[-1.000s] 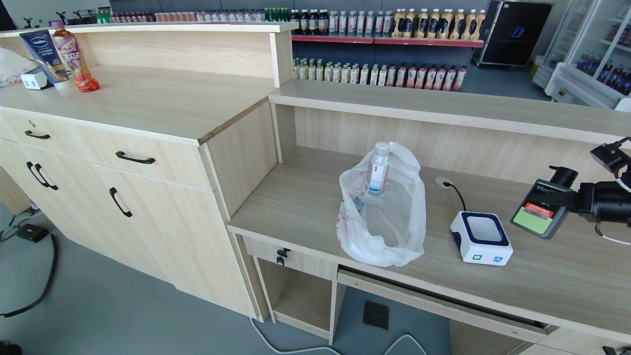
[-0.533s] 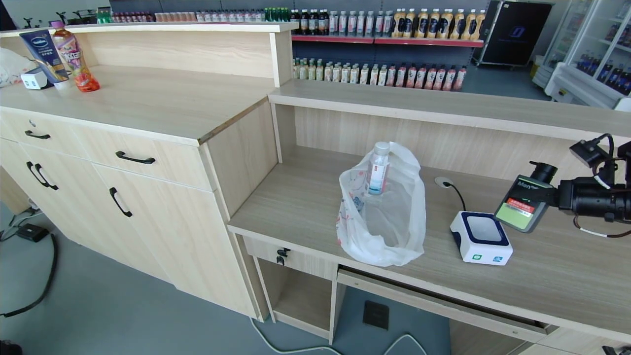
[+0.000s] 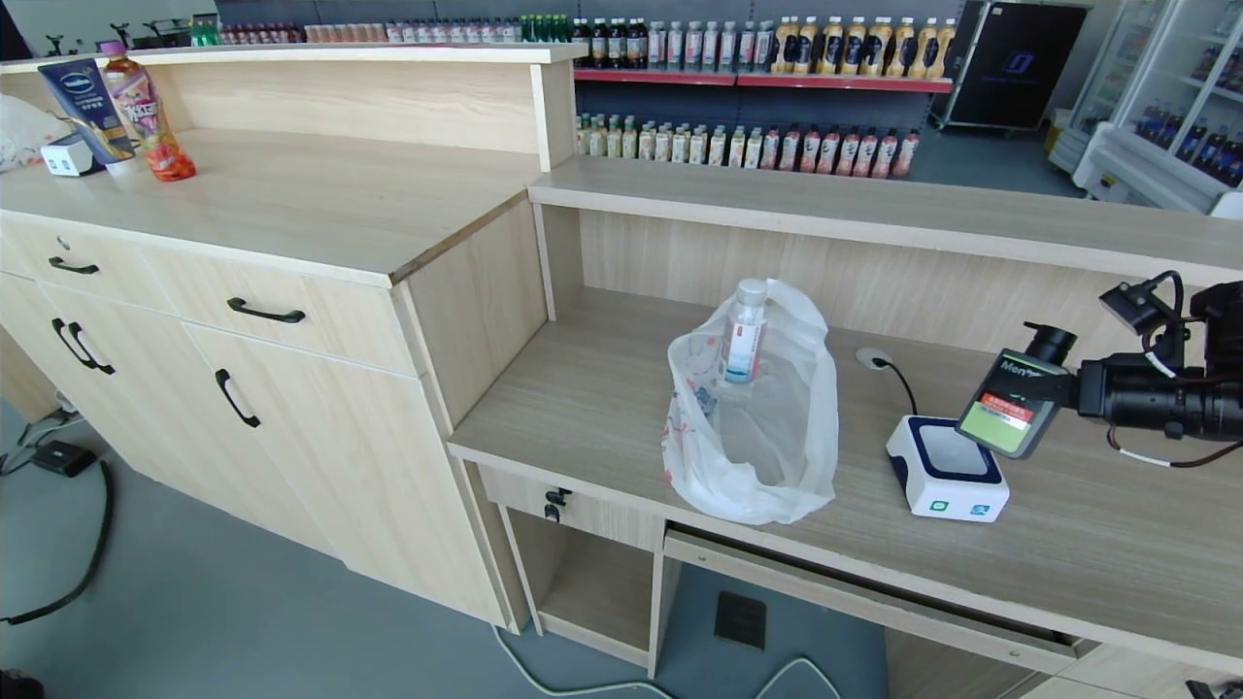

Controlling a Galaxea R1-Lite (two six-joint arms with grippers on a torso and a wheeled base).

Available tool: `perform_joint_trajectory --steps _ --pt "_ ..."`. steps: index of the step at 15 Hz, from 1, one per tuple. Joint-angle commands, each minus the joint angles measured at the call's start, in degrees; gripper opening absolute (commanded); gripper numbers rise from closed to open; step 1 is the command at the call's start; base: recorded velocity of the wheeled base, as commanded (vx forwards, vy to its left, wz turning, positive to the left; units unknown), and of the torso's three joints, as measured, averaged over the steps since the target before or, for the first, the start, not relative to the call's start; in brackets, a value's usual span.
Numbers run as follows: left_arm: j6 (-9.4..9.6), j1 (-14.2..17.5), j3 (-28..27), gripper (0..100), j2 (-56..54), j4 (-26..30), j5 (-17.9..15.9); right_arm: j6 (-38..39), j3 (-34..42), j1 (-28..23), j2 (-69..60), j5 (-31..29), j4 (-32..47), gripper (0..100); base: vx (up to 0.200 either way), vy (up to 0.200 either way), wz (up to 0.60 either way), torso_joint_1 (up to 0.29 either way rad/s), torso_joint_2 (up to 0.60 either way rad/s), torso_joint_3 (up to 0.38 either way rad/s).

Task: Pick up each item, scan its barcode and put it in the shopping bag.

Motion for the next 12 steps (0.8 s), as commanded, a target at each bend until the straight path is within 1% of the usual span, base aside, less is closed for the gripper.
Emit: perform_joint_trajectory --steps 1,8,10,11,12 --pt "-0.01 0.02 0.0 100 -0.02 0.0 0.02 -0.01 -0.04 0.04 0.25 0.02 -0.04 0 0.0 0.0 0.0 0.0 0.0 0.0" --pt "-0.01 0.02 0.0 100 -0.02 0.0 0.02 -0.54 -0.04 0.13 -0.46 -0.06 -0.48 0 0.0 0.0 0.0 0.0 0.0 0.0" --pt "-0.01 0.02 0.0 100 -0.02 0.0 0.02 -3.79 3.39 -0.4 -8.37 -3.67 -0.75 0 0.0 0.0 0.0 0.0 0.0 0.0" --pt "-0.01 0.02 0.0 100 -0.02 0.0 0.02 -8.36 9.01 -2.15 -16.98 -11.23 -1.98 0 0.0 0.0 0.0 0.0 0.0 0.0" --pt "-0.01 0.02 0.0 100 -0.02 0.0 0.02 -10.64 11.3 -2.77 -20.06 -14.13 -2.15 0 0.0 0.0 0.0 0.0 0.0 0.0"
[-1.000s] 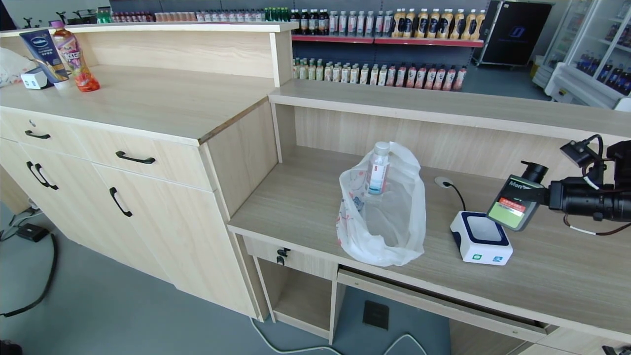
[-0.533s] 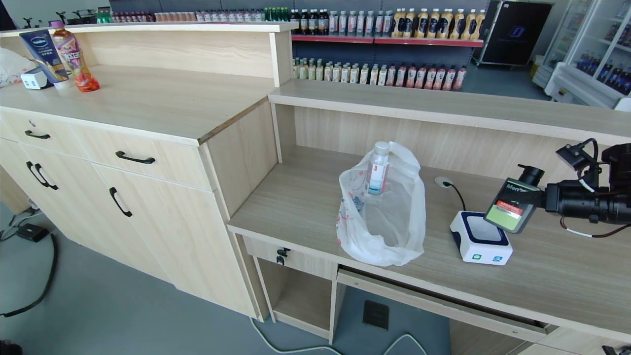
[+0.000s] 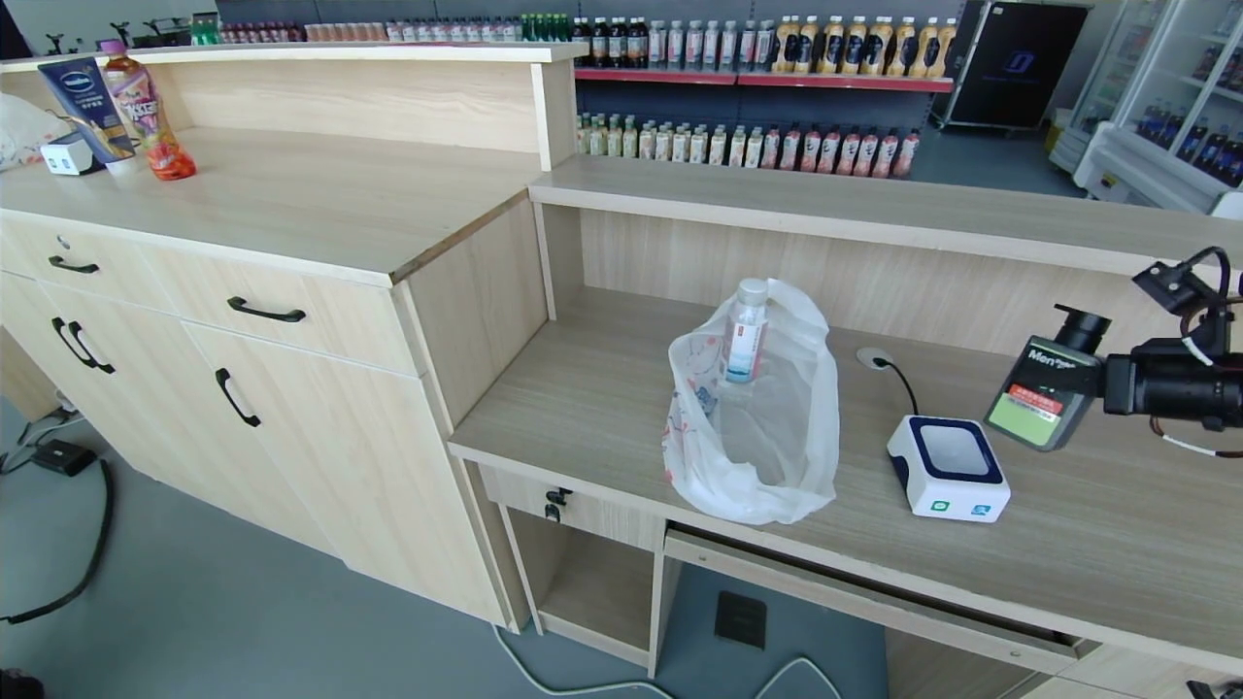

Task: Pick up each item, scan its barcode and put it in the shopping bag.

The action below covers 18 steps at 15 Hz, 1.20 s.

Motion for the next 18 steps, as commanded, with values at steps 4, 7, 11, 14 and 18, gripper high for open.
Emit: perform_joint_trajectory --steps 4,7,11,14,18 --pt "-0.01 0.02 0.0 100 -0.02 0.02 0.02 -10.23 16.34 -7.68 -29.41 -21.44 -1.16 0 0.0 0.0 0.0 0.0 0.0 0.0" --pt "-0.01 0.02 0.0 100 -0.02 0.02 0.02 -10.14 15.2 -7.94 -30.37 -28.73 -6.26 0 0.0 0.0 0.0 0.0 0.0 0.0" --pt "-0.01 0.02 0.0 100 -0.02 0.02 0.02 -9.17 17.39 -1.0 -31.6 -40.6 -12.06 0 0.0 0.0 0.0 0.0 0.0 0.0" --pt "-0.01 0.02 0.0 100 -0.02 0.02 0.02 -7.85 19.77 1.99 -32.31 -40.69 -15.84 0 0.0 0.0 0.2 0.001 0.0 0.002" --pt "-0.01 0.02 0.0 100 -0.02 0.02 0.02 -4.51 21.53 9.99 -31.87 -47.19 -18.74 0 0.0 0.0 0.6 0.002 0.0 0.007"
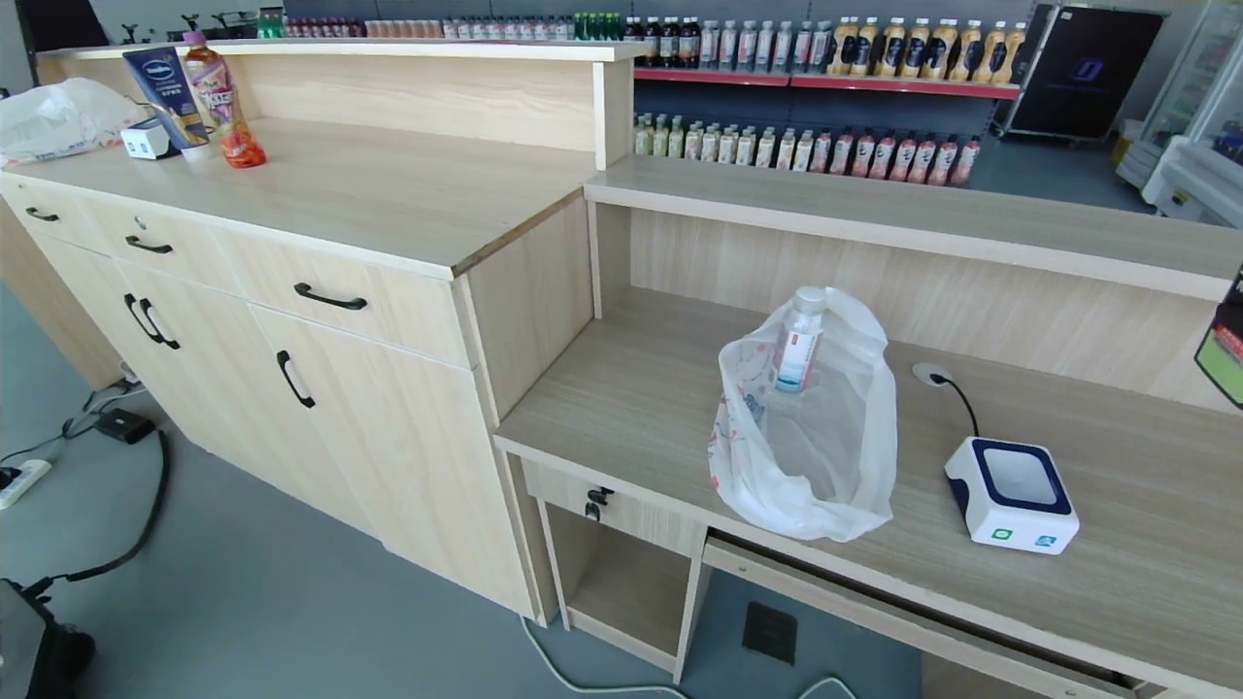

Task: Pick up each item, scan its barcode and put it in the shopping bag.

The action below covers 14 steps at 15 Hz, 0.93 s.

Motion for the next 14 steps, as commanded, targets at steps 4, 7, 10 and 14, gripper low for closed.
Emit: perform_joint_trajectory --steps 4,7,10,14 --pt "-0.01 0.02 0.0 100 -0.02 0.02 0.02 0.98 2.7 7.34 3.06 -2.6 0.32 0 0.0 0.0 0.6 0.002 0.0 0.001" --pt "-0.01 0.02 0.0 100 -0.02 0.02 0.02 0.8 10.61 7.43 5.87 -1.02 -0.3 0 0.0 0.0 0.0 0.0 0.0 0.0" --pt "-0.01 0.02 0.0 100 -0.02 0.02 0.02 1.07 12.63 7.17 9.83 2.15 -2.05 0 0.0 0.0 0.0 0.0 0.0 0.0" --pt "-0.01 0.02 0.0 100 -0.02 0.02 0.02 1.24 14.04 6.81 16.6 2.32 -11.37 0 0.0 0.0 0.0 0.0 0.0 0.0"
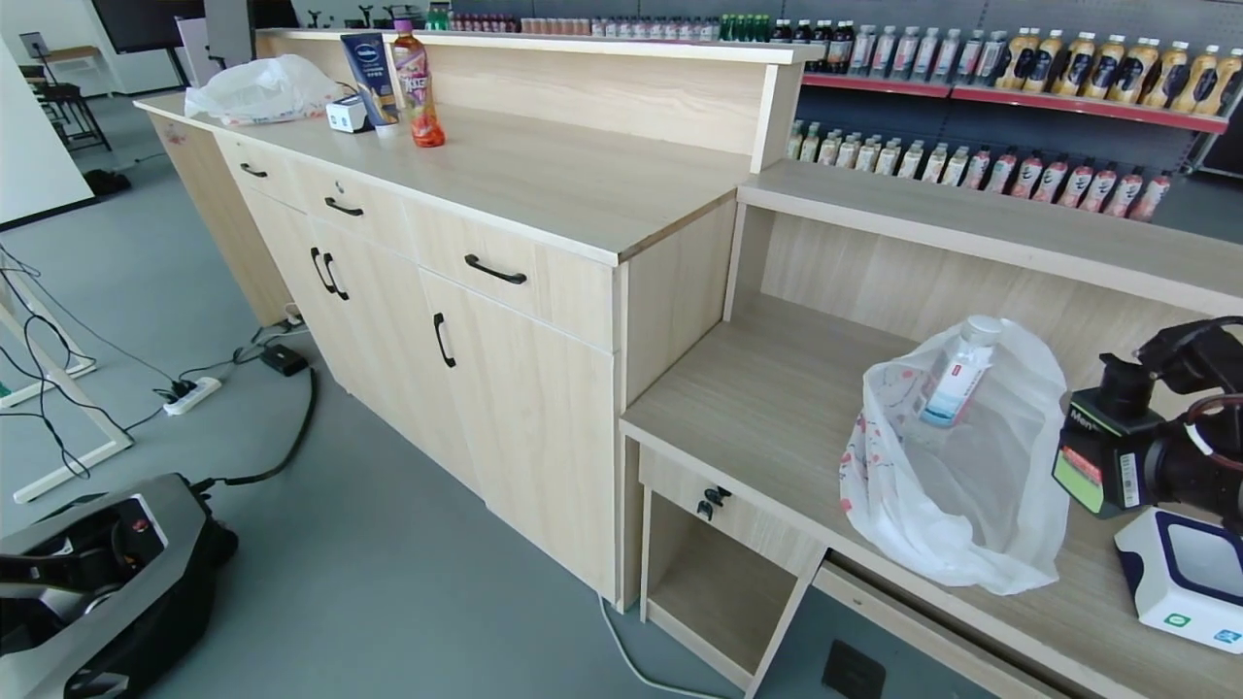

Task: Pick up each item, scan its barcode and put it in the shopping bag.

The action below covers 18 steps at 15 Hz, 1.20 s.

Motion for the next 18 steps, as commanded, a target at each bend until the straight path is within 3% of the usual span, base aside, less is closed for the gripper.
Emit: perform_joint_trajectory --steps 1,6,10,18 --pt "-0.1 0.02 0.0 100 -0.02 0.02 0.02 0.1 0.5 -0.09 6.0 0.68 -3.36 0 0.0 0.0 0.0 0.0 0.0 0.0" --pt "-0.01 0.02 0.0 100 -0.02 0.02 0.02 1.86 0.15 -0.17 14.79 1.03 -10.39 0 0.0 0.0 0.0 0.0 0.0 0.0" --pt "-0.01 0.02 0.0 100 -0.02 0.02 0.02 2.91 -0.64 -0.17 21.82 9.29 -19.1 0 0.0 0.0 0.0 0.0 0.0 0.0" --pt "-0.01 0.02 0.0 100 -0.02 0.02 0.02 3.0 -3.98 -0.79 34.56 15.18 -32.98 0 0.0 0.0 0.0 0.0 0.0 0.0"
